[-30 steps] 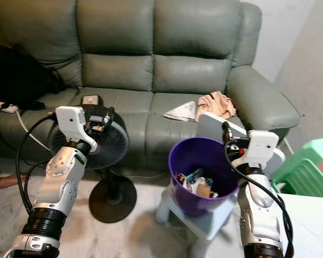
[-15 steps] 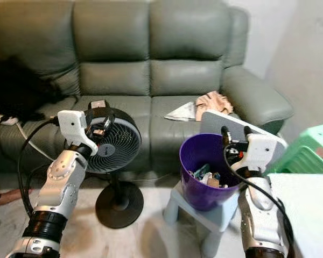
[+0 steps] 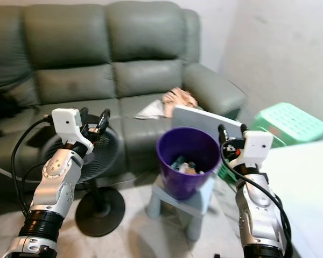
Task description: Picking trash to rubbish bin
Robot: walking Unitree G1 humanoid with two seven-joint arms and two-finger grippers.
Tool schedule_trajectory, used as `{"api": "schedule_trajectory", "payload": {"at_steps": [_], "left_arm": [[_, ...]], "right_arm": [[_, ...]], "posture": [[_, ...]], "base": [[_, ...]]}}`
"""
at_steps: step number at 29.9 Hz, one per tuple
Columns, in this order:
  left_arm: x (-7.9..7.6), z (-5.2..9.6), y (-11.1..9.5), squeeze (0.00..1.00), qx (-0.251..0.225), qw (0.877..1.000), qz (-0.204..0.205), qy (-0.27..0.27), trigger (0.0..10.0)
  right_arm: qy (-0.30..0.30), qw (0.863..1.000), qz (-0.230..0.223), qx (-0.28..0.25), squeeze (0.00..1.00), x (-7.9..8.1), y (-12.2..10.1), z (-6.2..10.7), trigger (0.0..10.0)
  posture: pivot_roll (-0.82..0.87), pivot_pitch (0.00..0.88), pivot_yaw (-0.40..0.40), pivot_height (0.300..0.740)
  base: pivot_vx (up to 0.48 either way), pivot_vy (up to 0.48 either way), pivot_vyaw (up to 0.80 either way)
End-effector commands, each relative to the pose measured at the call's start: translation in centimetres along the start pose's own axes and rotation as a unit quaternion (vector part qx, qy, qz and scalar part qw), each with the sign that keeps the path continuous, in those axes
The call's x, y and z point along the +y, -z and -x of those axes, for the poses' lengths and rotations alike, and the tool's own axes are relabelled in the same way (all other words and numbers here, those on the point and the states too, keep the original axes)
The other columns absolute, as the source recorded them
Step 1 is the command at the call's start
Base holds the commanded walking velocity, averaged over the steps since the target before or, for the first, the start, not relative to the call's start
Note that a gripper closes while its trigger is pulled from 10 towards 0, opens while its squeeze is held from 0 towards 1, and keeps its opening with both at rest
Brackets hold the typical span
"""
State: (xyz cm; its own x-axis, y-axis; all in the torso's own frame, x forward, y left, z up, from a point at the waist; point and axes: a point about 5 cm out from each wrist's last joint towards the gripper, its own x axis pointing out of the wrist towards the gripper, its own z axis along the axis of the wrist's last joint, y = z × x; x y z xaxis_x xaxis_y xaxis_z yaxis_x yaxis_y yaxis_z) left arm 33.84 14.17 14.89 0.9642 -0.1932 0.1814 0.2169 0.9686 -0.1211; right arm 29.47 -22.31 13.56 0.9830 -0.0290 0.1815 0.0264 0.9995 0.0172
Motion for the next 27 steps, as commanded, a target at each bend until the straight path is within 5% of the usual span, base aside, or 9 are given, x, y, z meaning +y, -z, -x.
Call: {"api": "schedule_trajectory", "payload": {"at_steps": [1,16,27], "left_arm": [[0.13,-0.14,-0.19,0.00,0.000,1.000,-0.011,-0.001,10.0],[0.06,-0.47,-0.24,0.00,0.001,1.000,-0.003,0.000,10.0],[-0.20,-0.70,-0.24,0.00,0.001,1.000,0.006,-0.001,10.0]], "right_arm": [[0.000,1.000,0.000,0.001,0.00,0.07,-0.19,-0.12,10.0],[0.003,1.000,0.000,0.002,0.00,0.10,-0.21,-0.30,10.0],[0.005,1.000,0.003,0.002,0.00,-0.05,-0.29,-0.32,10.0]], "posture": [[-0.06,0.017,-0.013,0.740],[-0.06,0.013,-0.010,0.740],[-0.07,0.011,-0.013,0.740]], "base": [[0.000,0.000,-0.76],[0.000,0.000,-0.76],[0.000,0.214,-0.76]]}}
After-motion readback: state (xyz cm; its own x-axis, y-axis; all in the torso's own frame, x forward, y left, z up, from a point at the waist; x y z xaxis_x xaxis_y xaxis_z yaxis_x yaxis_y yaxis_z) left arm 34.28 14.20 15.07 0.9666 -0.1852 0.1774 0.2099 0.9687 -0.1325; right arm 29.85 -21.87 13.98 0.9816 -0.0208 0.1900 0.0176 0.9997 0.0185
